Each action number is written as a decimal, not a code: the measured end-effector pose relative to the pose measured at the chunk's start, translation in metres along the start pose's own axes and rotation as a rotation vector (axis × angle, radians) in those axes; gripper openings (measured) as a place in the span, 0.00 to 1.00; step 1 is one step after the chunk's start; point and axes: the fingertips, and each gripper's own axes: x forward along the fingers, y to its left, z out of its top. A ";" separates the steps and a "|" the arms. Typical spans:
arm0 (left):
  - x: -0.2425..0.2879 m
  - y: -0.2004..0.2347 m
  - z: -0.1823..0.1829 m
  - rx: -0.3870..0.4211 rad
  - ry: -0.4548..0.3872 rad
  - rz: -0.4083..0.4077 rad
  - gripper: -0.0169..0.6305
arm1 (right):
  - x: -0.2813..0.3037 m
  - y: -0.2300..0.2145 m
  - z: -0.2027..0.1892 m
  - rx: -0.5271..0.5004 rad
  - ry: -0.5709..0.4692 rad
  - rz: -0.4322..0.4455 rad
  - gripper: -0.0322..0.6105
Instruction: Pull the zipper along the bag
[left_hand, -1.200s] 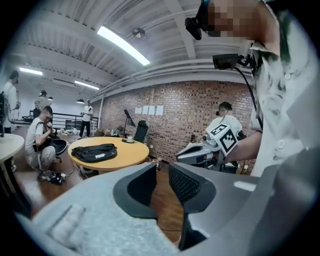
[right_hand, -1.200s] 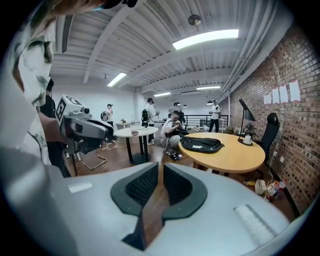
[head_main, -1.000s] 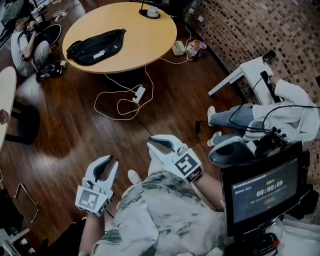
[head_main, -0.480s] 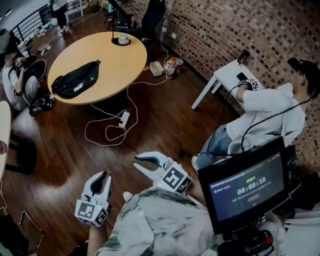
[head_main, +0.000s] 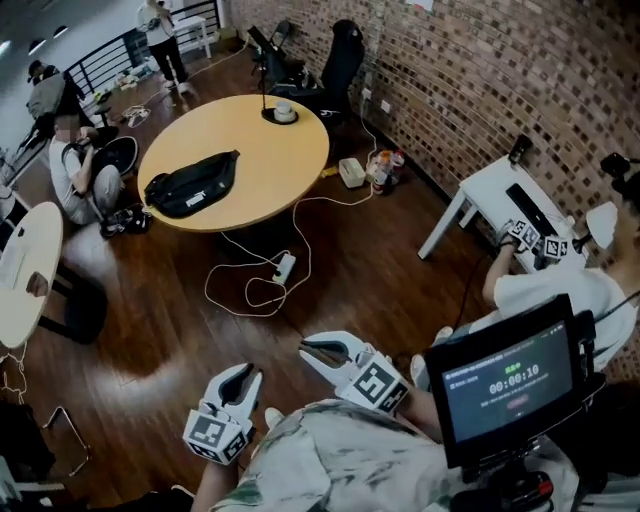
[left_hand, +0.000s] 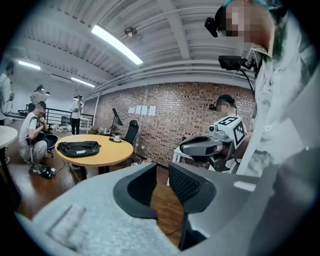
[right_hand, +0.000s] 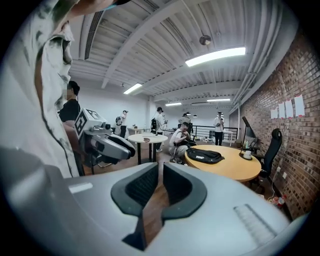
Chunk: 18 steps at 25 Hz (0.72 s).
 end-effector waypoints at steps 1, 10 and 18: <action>0.000 -0.005 -0.005 -0.009 0.005 -0.006 0.15 | -0.004 0.003 -0.006 0.004 0.010 -0.005 0.11; -0.006 -0.015 -0.003 -0.010 -0.018 0.064 0.15 | -0.011 -0.001 -0.015 -0.033 -0.002 0.029 0.09; -0.015 -0.010 -0.001 -0.016 -0.013 0.070 0.15 | -0.006 0.004 -0.008 -0.034 0.000 0.036 0.09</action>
